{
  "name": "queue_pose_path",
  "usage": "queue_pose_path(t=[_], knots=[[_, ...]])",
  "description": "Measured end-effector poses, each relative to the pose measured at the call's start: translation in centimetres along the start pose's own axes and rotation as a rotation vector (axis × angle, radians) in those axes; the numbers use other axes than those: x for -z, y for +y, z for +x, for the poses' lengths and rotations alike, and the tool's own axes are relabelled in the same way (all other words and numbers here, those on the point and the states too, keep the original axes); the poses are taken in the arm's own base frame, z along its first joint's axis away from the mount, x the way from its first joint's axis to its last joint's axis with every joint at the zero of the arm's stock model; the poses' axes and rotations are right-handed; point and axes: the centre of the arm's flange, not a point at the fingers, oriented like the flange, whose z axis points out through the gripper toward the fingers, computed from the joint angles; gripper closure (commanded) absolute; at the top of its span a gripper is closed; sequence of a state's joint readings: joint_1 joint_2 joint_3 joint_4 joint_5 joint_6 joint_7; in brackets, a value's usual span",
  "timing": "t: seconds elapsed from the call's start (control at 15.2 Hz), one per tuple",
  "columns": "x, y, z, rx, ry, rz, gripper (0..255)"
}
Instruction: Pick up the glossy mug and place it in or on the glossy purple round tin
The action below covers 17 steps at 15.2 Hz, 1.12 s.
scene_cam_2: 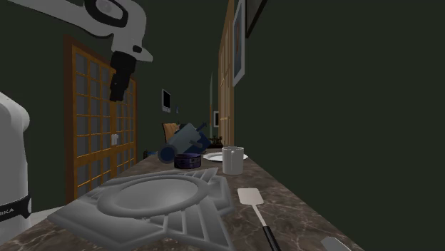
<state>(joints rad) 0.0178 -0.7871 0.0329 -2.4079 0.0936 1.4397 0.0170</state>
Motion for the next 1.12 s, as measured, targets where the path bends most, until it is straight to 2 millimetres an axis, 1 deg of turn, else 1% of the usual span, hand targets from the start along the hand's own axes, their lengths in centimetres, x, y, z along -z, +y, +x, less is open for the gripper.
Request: queue_pose_path(t=[0.07,0.13,0.26,0.59,0.73,0.92,0.99,1.12], knots=[[0.0,0.0,0.0,0.0,0.0,0.0,0],[-0.2,0.0,0.5,-0.003,0.002,-0.001,0],[-1.0,0.5,2.3,-0.013,0.012,-0.006,0],[-2.5,2.6,7.8,-0.042,0.046,-0.021,0],[-3.5,3.3,9.7,-0.054,0.059,-0.027,0],[-4.4,4.5,13.1,-0.072,0.08,-0.036,0],[-4.9,4.7,13.8,-0.078,0.087,-0.039,0],[-5.4,5.8,16.5,-0.09,0.101,-0.045,0]])
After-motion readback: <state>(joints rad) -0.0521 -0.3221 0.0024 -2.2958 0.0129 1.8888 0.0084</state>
